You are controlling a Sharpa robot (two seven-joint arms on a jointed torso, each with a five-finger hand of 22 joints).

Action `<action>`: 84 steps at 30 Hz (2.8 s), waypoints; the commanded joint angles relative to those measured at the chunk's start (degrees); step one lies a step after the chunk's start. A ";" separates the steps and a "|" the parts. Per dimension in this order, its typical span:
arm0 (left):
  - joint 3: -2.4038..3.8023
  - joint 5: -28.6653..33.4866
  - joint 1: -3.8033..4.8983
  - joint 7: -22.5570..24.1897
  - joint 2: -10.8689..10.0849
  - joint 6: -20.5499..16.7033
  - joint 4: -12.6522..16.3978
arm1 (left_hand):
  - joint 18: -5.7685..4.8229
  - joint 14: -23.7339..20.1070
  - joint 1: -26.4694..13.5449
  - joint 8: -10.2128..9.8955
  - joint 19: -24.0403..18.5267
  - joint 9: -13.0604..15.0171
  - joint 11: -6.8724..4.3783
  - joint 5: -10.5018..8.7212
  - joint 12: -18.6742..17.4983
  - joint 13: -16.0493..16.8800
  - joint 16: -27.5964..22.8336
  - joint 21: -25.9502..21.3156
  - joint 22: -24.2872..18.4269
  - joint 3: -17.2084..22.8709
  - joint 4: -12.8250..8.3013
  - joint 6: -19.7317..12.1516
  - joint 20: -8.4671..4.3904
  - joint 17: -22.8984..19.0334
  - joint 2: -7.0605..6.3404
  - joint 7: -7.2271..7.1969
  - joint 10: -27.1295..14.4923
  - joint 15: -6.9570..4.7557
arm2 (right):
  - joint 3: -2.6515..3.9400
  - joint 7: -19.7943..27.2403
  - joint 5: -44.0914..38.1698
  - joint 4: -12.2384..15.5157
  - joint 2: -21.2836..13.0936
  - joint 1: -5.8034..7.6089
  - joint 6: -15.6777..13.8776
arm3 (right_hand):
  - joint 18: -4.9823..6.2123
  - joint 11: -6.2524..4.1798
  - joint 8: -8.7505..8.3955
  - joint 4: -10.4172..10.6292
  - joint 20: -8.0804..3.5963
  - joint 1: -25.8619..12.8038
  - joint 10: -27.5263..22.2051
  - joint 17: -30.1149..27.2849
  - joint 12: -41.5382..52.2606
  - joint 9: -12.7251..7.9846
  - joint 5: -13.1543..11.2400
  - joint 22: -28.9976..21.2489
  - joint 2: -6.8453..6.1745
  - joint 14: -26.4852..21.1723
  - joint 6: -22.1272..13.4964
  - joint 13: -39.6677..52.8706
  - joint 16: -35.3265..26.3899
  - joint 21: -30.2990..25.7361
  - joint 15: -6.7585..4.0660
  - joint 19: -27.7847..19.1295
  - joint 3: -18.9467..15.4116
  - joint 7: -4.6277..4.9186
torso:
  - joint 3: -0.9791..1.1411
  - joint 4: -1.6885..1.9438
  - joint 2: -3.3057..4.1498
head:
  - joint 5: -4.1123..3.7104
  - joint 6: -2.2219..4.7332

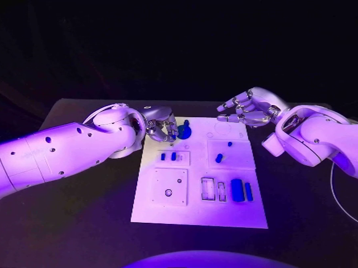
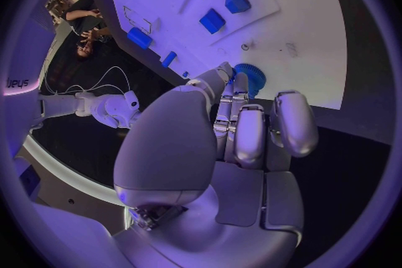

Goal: Assemble the parts on the task board

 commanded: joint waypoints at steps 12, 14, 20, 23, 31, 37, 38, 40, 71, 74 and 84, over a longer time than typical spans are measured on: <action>-0.51 1.03 -0.44 -1.02 0.25 4.21 -1.55 | -1.14 1.38 -0.66 -0.35 0.19 -0.13 0.22 -0.12 -0.38 -0.08 -0.15 0.28 0.15 0.37 -0.11 0.19 0.07 -0.27 -0.05 0.16 0.34 -0.03 | 0.00 0.27 -0.14 -0.04 0.15 -0.10 0.79 | 0.21 -0.12 0.39 0.03 0.21 -0.13 -0.05 6.60 0.39 0.12 0.35 1.75 0.72 3.98 0.18 0.17 -0.21 -0.37 0.14 -0.30 -0.51 -0.27 | -0.02 -0.05 0.02 | 0.28 -0.31; -0.53 0.78 -0.47 -1.17 0.34 4.32 -1.67 | -1.14 1.37 -0.67 -0.36 0.19 -0.13 0.22 -0.11 -0.39 -0.08 -0.15 0.29 0.16 0.38 -0.12 0.19 0.07 -0.28 -0.05 0.16 0.35 -0.03 | 0.00 0.28 -0.14 -0.04 0.16 -0.10 0.78 | 0.21 -0.12 0.39 0.04 0.21 -0.13 -0.04 6.60 0.41 0.12 0.36 1.76 0.74 3.98 0.19 0.18 -0.21 -0.37 0.14 -0.30 -0.53 -0.27 | 0.00 -0.06 0.05 | 0.34 -0.38; -0.58 0.00 -0.55 -1.58 0.74 4.19 -2.15 | -1.14 1.37 -0.72 -0.38 0.20 -0.15 0.19 -0.09 -0.44 -0.08 -0.14 0.33 0.20 0.40 -0.14 0.25 0.07 -0.30 -0.08 0.11 0.42 -0.04 | 0.00 0.30 -0.14 -0.05 0.21 -0.11 0.81 | 0.21 -0.12 0.39 0.04 0.21 -0.13 -0.04 6.60 0.41 0.12 0.36 1.76 0.74 3.98 0.19 0.18 -0.21 -0.37 0.14 -0.30 -0.53 -0.27 | -0.01 -0.14 0.07 | 0.39 -0.36; -0.62 -0.20 -0.65 -1.51 1.08 4.25 -2.58 | -1.14 1.37 -0.72 -0.39 0.19 -0.17 0.15 -0.05 -0.48 -0.07 -0.11 0.33 0.22 0.49 -0.19 0.33 0.07 -0.28 -0.04 0.06 0.52 -0.06 | 0.00 0.31 -0.14 -0.06 0.23 -0.11 0.83 | 0.21 -0.12 0.39 0.04 0.21 -0.13 -0.04 6.60 0.41 0.12 0.36 1.76 0.74 3.98 0.19 0.18 -0.21 -0.37 0.14 -0.30 -0.53 -0.27 | -0.01 -0.12 0.06 | 0.39 -0.44; -0.69 -0.36 -0.99 -1.28 1.93 4.33 -3.23 | -1.14 1.37 -0.72 -0.40 0.19 -0.17 0.14 -0.05 -0.49 -0.07 -0.11 0.32 0.21 0.50 -0.20 0.34 0.07 -0.28 -0.04 0.05 0.53 -0.07 | 0.00 0.32 -0.14 -0.07 0.27 -0.12 0.89 | 0.21 -0.12 0.39 0.04 0.21 -0.13 -0.04 6.60 0.41 0.12 0.36 1.76 0.74 3.98 0.19 0.18 -0.21 -0.37 0.14 -0.30 -0.53 -0.27 | 0.00 -0.13 0.07 | 0.33 -0.49; -0.70 -0.58 -1.04 -1.35 2.29 4.86 -3.53 | -1.16 1.36 -0.73 -0.42 0.21 -0.19 0.13 -0.04 -0.53 -0.07 -0.13 0.43 0.31 0.53 -0.24 0.38 0.06 -0.35 -0.06 0.03 0.57 -0.08 | 0.00 0.32 -0.14 -0.06 0.29 -0.13 0.92 | 0.21 -0.12 0.39 0.04 0.21 -0.13 -0.04 6.60 0.41 0.12 0.36 1.76 0.74 3.98 0.19 0.18 -0.21 -0.37 0.14 -0.30 -0.53 -0.27 | 0.01 -0.12 0.05 | 0.36 -0.53; -0.70 -0.64 -1.05 -1.36 2.32 5.05 -3.56 | -1.16 1.36 -0.73 -0.42 0.21 -0.19 0.13 -0.04 -0.53 -0.07 -0.13 0.43 0.31 0.53 -0.24 0.38 0.06 -0.35 -0.06 0.03 0.57 -0.08 | 0.00 0.32 -0.14 -0.06 0.29 -0.13 0.93 | 0.21 -0.12 0.39 0.04 0.21 -0.13 -0.04 6.60 0.41 0.12 0.36 1.76 0.74 3.98 0.19 0.18 -0.21 -0.37 0.14 -0.30 -0.53 -0.27 | 0.01 -0.13 0.04 | 0.35 -0.55; -0.70 -0.71 -1.05 -1.34 2.34 5.36 -3.60 | -1.16 1.36 -0.73 -0.43 0.21 -0.20 0.12 -0.04 -0.54 -0.07 -0.13 0.44 0.32 0.54 -0.25 0.38 0.06 -0.35 -0.07 0.03 0.58 -0.08 | 0.00 0.32 -0.14 -0.07 0.28 -0.13 0.93 | 0.21 -0.12 0.39 0.04 0.21 -0.13 -0.04 6.60 0.41 0.12 0.36 1.76 0.74 3.98 0.19 0.18 -0.21 -0.37 0.14 -0.30 -0.53 -0.27 | 0.00 -0.13 0.04 | 0.34 -0.59; -0.73 -1.01 -1.05 -2.44 2.65 5.71 -4.25 | -0.85 0.63 -3.11 -3.58 -0.84 -3.17 2.00 0.00 -4.69 -1.32 -0.50 -1.32 -0.45 2.13 -0.78 -5.56 1.29 -2.32 -2.47 1.68 -3.22 1.38 | -0.01 0.26 -0.06 -0.24 0.08 -0.13 0.71 | 0.32 -0.12 0.35 0.08 0.19 -0.04 -1.20 6.32 -1.53 0.10 0.44 1.26 0.79 3.91 0.12 -1.32 -0.40 -0.62 0.13 -0.53 -0.71 -0.26 | -0.03 -0.10 0.03 | 0.29 -0.48; -0.73 -1.01 -1.05 -2.54 2.41 5.55 -4.14 | -0.79 0.56 -3.24 -3.61 -0.95 -3.54 2.14 0.01 -4.79 -1.42 -0.52 -1.60 -0.61 2.29 -0.91 -6.43 1.43 -2.55 -2.69 1.80 -3.60 1.51 | -0.01 -0.39 -0.18 -0.62 0.00 -0.13 1.08 | 0.82 -0.07 0.13 0.05 0.19 0.57 -5.53 4.99 -9.01 0.05 0.46 -1.21 1.07 3.52 -0.40 -7.13 -1.37 -1.90 0.14 -1.70 -0.97 -0.18 | -0.04 -0.08 0.01 | 0.22 -0.47; -0.40 6.61 -0.36 -2.42 -1.17 5.11 -2.26 | 0.10 -0.58 -2.65 -3.43 -2.55 -3.94 2.14 0.05 -4.75 -1.74 -2.05 -5.77 -3.47 3.26 -1.98 -8.78 1.64 -5.66 -2.91 1.37 -5.80 1.54 | 0.00 -6.49 -14.58 -2.59 -0.62 -0.13 5.27 | 1.34 0.98 0.67 -2.93 0.50 7.75 -13.92 -0.96 -45.35 0.11 -3.11 -4.06 1.56 2.68 1.38 -39.55 -5.86 -3.79 0.92 -2.53 7.33 0.26 | -0.10 -0.17 0.04 | 0.03 -0.23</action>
